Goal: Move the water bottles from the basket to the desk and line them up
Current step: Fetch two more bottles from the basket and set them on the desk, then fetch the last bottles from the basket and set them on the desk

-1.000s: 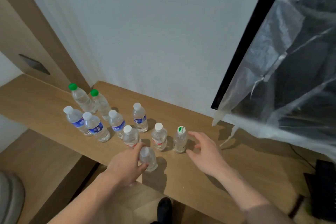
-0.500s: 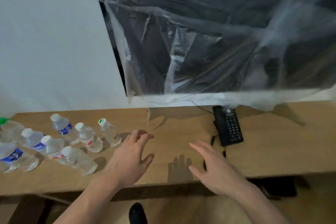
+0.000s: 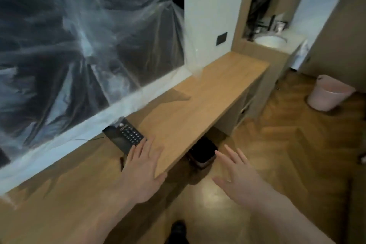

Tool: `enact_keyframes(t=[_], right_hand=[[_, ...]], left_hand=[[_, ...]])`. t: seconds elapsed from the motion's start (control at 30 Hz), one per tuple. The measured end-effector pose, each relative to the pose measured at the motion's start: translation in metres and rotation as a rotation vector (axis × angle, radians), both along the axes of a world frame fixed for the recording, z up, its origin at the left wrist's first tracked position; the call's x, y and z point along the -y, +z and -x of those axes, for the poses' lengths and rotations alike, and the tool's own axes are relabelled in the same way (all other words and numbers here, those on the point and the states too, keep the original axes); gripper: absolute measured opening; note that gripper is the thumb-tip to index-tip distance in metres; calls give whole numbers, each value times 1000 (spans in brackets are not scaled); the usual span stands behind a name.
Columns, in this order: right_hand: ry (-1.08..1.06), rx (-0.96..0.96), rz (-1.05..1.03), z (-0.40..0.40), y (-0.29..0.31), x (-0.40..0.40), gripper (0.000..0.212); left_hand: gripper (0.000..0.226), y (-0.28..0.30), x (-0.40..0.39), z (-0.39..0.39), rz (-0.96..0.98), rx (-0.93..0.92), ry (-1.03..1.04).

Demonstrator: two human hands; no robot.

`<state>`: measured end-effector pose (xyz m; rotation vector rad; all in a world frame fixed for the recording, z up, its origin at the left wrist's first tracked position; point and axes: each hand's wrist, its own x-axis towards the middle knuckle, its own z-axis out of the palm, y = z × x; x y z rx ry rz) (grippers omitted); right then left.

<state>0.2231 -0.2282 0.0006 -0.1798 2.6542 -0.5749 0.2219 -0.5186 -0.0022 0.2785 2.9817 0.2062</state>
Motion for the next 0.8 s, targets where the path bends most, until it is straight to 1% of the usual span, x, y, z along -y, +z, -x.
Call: enact_keyframes(t=[0.13,0.23,0.37,0.57,0.7,0.8], right_hand=[[-168,-23,-36,4,4,-62,80],[-267,-6,-77,21,-1,-106,82],[-326,22,-112,59,0,-155,82],[-399,-11,-141,133,8,-209,79],[-473,-46,-152,179,11,-248,79],[-536,-54,-149,194,5,-285,79]], left_hand=[[79,2,-65,57,17,36,-171],[80,1,-113,102,-6,78,-224],[77,-8,-164,167,-7,90,-294],[75,-4,-223,260,2,150,-361],[75,-2,-272,324,50,138,-456],[76,-1,-321,358,54,134,-535]])
